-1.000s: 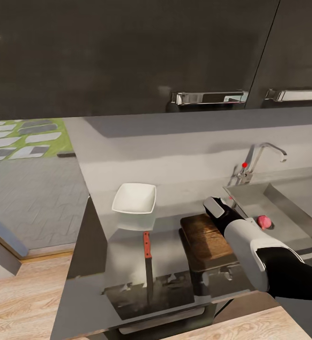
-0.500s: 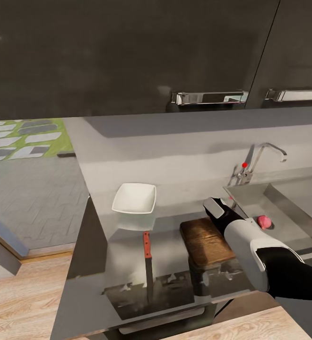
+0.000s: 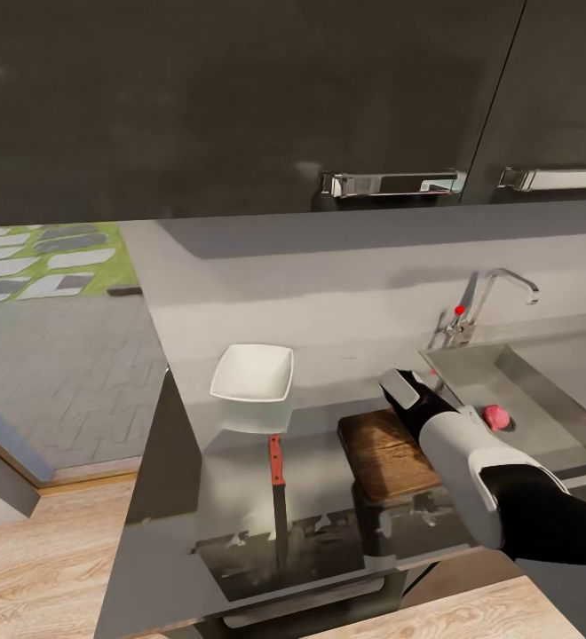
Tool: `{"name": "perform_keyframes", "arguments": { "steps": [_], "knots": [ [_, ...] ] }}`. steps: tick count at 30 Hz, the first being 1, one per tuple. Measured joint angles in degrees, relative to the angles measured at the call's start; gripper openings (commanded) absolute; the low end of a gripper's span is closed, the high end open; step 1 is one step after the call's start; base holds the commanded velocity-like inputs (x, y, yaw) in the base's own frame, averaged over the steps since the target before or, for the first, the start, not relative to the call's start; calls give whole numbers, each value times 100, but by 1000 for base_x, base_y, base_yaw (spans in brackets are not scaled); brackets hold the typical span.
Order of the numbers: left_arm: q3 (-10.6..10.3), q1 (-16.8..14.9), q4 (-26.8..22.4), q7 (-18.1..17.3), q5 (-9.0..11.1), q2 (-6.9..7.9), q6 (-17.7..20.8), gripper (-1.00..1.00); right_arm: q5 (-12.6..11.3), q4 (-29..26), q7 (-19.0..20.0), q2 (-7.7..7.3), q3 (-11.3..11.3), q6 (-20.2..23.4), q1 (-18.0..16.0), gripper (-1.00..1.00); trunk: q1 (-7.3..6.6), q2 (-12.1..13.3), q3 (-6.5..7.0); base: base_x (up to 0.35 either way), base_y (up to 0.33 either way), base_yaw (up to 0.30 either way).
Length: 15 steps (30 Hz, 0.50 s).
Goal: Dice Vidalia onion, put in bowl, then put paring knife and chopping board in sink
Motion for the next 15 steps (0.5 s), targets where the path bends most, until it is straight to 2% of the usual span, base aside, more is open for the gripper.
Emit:
{"name": "perform_keyframes", "arguments": {
  "steps": [5, 8, 9, 11, 12, 15],
  "knots": [
    [0, 0, -4, 0, 0, 0, 0, 100, 127, -370, -13, 89, 158, 48, 0, 100, 0, 0, 0, 0, 0, 0],
    [0, 0, -7, 0, 0, 0, 0, 100, 256, -847, -25, 169, 445, 166, 1, 100, 0, 0, 0, 0, 0, 0],
    [0, 0, -7, 0, 0, 0, 0, 100, 315, -1117, -27, 196, 623, 291, 1, 100, 0, 0, 1, 0, 0, 0],
    [0, 0, -11, 0, 0, 0, 0, 100, 356, -1399, -30, 217, 816, 478, 2, 100, 0, 0, 0, 0, 0, 0],
    [0, 0, -13, 0, 0, 0, 0, 100, 377, -1644, -33, 237, 1003, 711, 2, 100, 0, 0, 1, 0, 0, 0],
    [0, 0, -19, 0, 0, 0, 0, 100, 402, -2066, -17, 287, 1348, 1170, 3, 100, 0, 0, 0, 0, 0, 0]
  ]
}}
